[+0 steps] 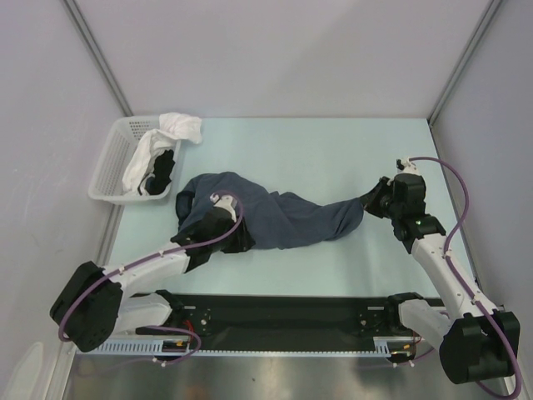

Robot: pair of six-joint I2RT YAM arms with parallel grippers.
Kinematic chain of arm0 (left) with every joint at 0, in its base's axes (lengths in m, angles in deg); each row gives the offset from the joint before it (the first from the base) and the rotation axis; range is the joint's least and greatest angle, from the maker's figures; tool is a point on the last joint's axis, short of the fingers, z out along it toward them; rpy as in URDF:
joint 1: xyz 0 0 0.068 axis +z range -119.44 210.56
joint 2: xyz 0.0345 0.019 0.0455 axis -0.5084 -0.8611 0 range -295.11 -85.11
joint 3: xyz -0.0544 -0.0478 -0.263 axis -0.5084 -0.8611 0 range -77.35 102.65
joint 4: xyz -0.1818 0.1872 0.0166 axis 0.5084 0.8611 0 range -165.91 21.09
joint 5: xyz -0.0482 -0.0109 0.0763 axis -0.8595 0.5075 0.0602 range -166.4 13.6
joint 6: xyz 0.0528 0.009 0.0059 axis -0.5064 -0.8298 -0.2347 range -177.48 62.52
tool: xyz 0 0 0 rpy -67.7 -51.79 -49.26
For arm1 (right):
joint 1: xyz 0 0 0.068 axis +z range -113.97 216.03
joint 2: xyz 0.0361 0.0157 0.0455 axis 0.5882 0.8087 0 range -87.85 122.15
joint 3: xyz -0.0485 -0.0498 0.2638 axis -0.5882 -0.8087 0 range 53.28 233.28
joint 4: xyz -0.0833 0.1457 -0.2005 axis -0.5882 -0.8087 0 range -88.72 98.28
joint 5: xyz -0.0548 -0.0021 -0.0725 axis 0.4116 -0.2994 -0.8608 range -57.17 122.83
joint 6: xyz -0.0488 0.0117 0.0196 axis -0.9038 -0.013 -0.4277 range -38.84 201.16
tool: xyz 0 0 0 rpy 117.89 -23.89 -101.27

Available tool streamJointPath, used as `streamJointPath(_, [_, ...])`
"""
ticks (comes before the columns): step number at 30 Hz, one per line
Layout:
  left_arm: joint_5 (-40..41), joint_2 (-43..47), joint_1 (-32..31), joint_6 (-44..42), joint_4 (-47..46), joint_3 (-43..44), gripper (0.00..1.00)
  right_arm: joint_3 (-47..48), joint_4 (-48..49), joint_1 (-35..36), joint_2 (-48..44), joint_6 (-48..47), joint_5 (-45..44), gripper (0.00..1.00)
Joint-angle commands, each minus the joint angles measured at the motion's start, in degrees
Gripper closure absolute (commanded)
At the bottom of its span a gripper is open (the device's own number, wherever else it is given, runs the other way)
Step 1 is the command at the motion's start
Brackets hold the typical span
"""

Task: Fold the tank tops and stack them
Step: Flatten the tank top out

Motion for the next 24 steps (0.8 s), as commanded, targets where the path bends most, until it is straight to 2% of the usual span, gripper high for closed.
streamJointPath(1, [1.31,-1.13,-0.39,-1.2,-0.91,1.87,0.53,-0.15,2.37,-0.28,-0.87,-0.69,1.03,1.0])
streamJointPath(2, [0.52,-1.31,-0.39,-1.02,-1.26,1.87,0.61,-0.15,2.37,-0.28,-0.96,-0.69,0.94,1.0])
streamJointPath(4, [-1.05,-1.84,-0.39,-0.93,-2.23,1.78,0.68,0.11,2.2,-0.28,-1.05,-0.78,0.94,1.0])
streamJointPath(5, [-2.2,-1.84,-0.39,-0.85,-2.41,1.61,0.78,0.03,2.02,-0.28,-0.96,-0.78,0.77,1.0])
streamJointPath(6, [-2.64,-1.58,-0.47,-0.67,-2.76,1.52,0.82,0.2,1.85,-0.28,-1.14,-0.87,0.68,1.0])
streamJointPath(7, [-2.91,-1.31,-0.47,-0.58,-2.76,1.34,0.97,0.2,1.76,-0.28,-1.22,-0.87,0.59,1.0])
streamJointPath(8, [-3.08,-1.14,-0.47,-0.32,-2.59,1.34,1.0,0.38,1.67,-0.37,-1.31,-0.87,0.51,1.0])
streamJointPath(11, [-2.74,1.75,-0.47,-1.45,-0.75,2.3,1.0,1.25,-0.08,-0.37,-1.4,-0.96,-0.11,1.0])
streamJointPath(13, [2.24,3.6,-0.21,-3.21,6.0,5.11,1.0,2.13,-1.31,-0.45,-1.49,-1.39,-0.98,1.0])
streamJointPath(16, [3.86,7.29,1.72,-7.16,16.03,13.45,1.0,4.85,-4.56,-1.24,-1.93,-2.1,-3.18,1.0])
streamJointPath(18, [2.81,10.72,4.43,-8.93,20.77,19.15,1.0,6.61,-6.32,-2.03,-2.54,-2.36,-2.84,1.0])
streamJointPath(20, [-1.49,14.22,6.89,-9.54,22.02,23.38,1.0,7.41,-7.03,-3.08,-4.03,-2.28,-2.4,1.0])
streamJointPath(24, [-4.67,17.06,14.62,-10.51,29.21,32.17,1.0,8.81,-8.7,-3.79,-6.76,-2.36,-2.75,1.0])
